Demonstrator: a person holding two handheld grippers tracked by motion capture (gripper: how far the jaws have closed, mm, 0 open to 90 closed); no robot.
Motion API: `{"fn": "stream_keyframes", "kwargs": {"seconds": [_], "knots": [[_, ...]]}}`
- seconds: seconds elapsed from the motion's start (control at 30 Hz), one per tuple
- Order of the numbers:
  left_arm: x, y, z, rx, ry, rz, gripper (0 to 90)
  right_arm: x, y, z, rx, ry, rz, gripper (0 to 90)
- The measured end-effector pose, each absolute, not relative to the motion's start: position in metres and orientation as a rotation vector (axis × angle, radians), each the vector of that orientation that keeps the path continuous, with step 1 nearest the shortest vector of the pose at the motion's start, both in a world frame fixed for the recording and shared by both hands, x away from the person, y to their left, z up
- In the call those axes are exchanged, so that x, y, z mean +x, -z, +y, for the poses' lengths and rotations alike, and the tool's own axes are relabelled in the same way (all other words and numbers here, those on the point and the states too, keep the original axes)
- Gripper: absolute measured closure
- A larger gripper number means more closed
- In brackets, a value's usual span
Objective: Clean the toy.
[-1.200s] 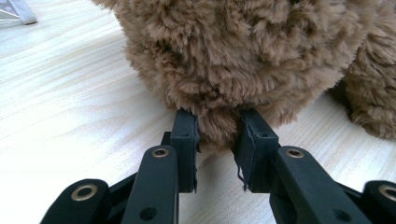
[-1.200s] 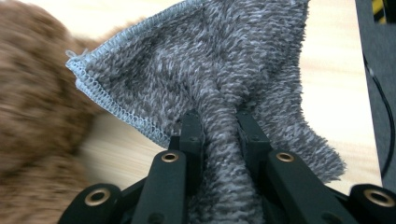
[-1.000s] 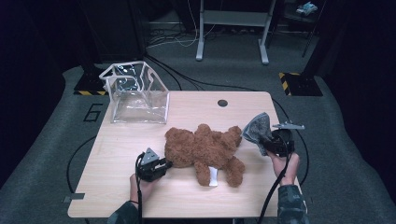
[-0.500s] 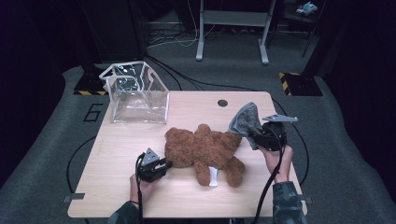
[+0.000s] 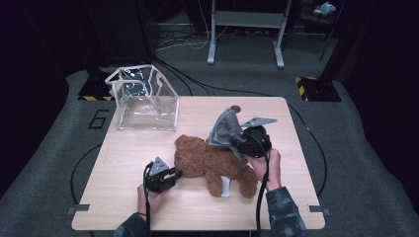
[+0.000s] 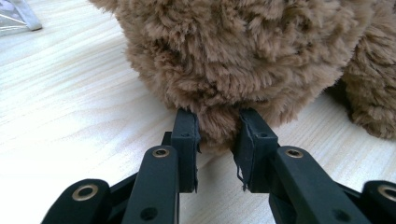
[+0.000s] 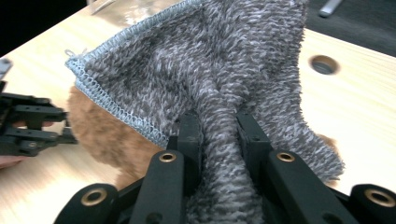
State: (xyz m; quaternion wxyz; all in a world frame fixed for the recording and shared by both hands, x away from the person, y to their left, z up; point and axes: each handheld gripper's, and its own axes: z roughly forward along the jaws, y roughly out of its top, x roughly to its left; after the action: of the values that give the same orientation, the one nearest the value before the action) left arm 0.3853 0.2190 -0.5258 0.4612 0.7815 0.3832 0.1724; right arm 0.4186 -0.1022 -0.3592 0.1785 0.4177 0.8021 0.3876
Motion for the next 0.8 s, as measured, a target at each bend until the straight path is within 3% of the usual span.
{"fn": "stream_keyframes", "kwargs": {"seconds": [0.47,0.8], "knots": [[0.382,0.525,0.219,1.913,-0.434,0.924,71.6,0.436,0.383,-0.026,1.057,-1.070,2.429,73.5],[0.382,0.525,0.217,1.911,-0.465,0.916,73.8,0.443,0.393,-0.016,1.089,-1.081,2.429,72.2]]}}
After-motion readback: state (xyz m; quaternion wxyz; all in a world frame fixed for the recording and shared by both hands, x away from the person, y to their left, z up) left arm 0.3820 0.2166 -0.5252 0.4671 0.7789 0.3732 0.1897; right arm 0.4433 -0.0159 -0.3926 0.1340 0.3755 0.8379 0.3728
